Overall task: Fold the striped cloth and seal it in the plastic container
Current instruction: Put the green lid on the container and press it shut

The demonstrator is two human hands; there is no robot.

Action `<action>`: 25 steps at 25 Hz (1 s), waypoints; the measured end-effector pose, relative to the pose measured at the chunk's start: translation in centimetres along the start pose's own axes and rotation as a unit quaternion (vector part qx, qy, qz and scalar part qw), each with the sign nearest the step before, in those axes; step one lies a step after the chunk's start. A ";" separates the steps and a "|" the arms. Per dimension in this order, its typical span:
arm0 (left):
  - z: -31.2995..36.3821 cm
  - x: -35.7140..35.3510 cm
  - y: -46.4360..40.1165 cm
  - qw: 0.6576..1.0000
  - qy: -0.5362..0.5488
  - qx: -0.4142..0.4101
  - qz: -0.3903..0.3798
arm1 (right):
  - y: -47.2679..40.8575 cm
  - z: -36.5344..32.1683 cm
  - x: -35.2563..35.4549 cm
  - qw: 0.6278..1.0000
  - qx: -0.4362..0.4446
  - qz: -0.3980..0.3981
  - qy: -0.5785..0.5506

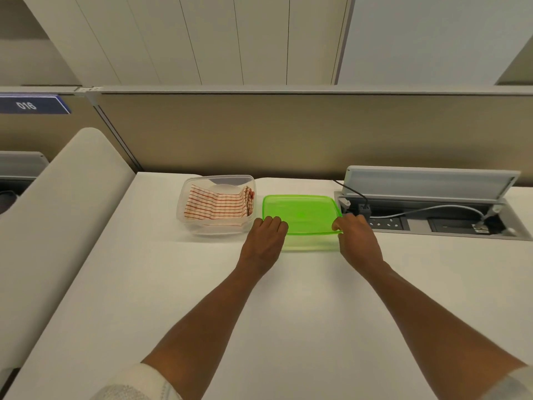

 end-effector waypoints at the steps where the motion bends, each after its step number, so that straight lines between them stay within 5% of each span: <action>1: 0.0 0.7 0.2 1.000 0.000 -0.001 0.017 | 0.2 -0.2 0.6 1.000 0.003 0.017 -0.001; 10: -2.0 8.8 1.0 0.985 0.076 0.053 0.143 | 0.6 -0.7 6.5 0.982 -0.022 0.121 -0.144; 14: -6.9 11.7 1.9 0.900 0.315 0.188 0.234 | 0.0 -2.6 7.9 0.979 -0.018 0.077 -0.189; 16: -9.0 11.8 2.6 0.852 0.423 0.220 0.219 | -0.3 -3.5 8.6 0.977 -0.014 0.079 -0.197; 21: -11.6 10.9 4.6 0.795 0.511 0.295 0.143 | -1.3 -6.2 9.2 0.964 -0.047 0.089 -0.247; 25: -13.6 11.5 6.3 0.806 0.498 0.285 0.148 | -2.9 -9.7 7.9 0.927 -0.106 0.060 -0.355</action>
Point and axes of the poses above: each hand's wrist, its own y-axis away from the middle knuckle, its own x-axis out of the back of the hand, z = x × y, the point moved 7 cm from there along -y, towards the middle knuckle, and after that the axes turned 13 degrees about y, right-handed, at the moved point
